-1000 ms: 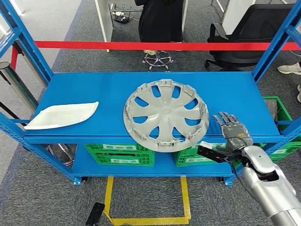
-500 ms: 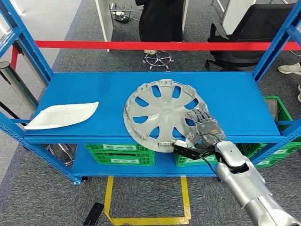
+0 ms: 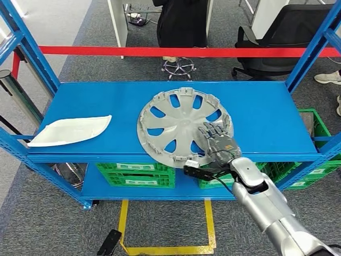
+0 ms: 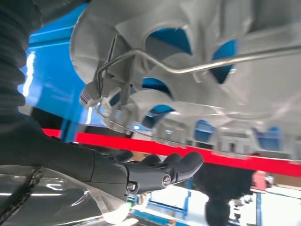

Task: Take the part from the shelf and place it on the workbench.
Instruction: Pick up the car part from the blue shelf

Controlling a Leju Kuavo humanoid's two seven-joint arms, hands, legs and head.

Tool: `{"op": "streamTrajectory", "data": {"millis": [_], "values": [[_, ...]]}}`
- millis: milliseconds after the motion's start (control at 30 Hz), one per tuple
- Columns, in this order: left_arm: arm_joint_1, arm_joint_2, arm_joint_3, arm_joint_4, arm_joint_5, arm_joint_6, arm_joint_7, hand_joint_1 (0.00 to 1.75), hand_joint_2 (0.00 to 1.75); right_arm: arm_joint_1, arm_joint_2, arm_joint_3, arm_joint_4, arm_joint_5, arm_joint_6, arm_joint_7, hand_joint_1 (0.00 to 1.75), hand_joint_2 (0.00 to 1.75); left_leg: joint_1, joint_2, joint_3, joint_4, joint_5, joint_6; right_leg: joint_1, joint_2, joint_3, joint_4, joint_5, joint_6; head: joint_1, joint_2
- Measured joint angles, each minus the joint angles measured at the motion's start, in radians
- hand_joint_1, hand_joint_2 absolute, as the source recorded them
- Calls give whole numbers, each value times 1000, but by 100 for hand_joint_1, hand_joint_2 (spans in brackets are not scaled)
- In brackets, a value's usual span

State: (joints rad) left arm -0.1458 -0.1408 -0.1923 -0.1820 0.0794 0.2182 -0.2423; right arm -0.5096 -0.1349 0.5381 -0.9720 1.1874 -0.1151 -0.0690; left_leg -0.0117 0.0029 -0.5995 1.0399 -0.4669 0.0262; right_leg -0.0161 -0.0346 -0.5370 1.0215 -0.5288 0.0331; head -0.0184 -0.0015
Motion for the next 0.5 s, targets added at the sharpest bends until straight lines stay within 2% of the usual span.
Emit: {"op": "streamTrajectory", "data": {"millis": [167,300,500], "values": [[0,-3,-12,0,-9,-3,-8,0,175,-17,25,20,33,-8,-4,0,0,175,0,0,0,0,0,0,0,0,0,0,0,0,0,0],[0,-6,-27,0,-17,-9,-23,0,175,-13,38,8,114,-108,-8,-13,175,175,0,0,0,0,0,0,0,0,-1,0,0,0,0,0],[-1,-6,-27,0,-18,-16,-35,0,175,3,27,-48,156,-166,-17,-30,175,175,0,0,1,0,0,0,0,0,0,0,0,0,0,0]]}}
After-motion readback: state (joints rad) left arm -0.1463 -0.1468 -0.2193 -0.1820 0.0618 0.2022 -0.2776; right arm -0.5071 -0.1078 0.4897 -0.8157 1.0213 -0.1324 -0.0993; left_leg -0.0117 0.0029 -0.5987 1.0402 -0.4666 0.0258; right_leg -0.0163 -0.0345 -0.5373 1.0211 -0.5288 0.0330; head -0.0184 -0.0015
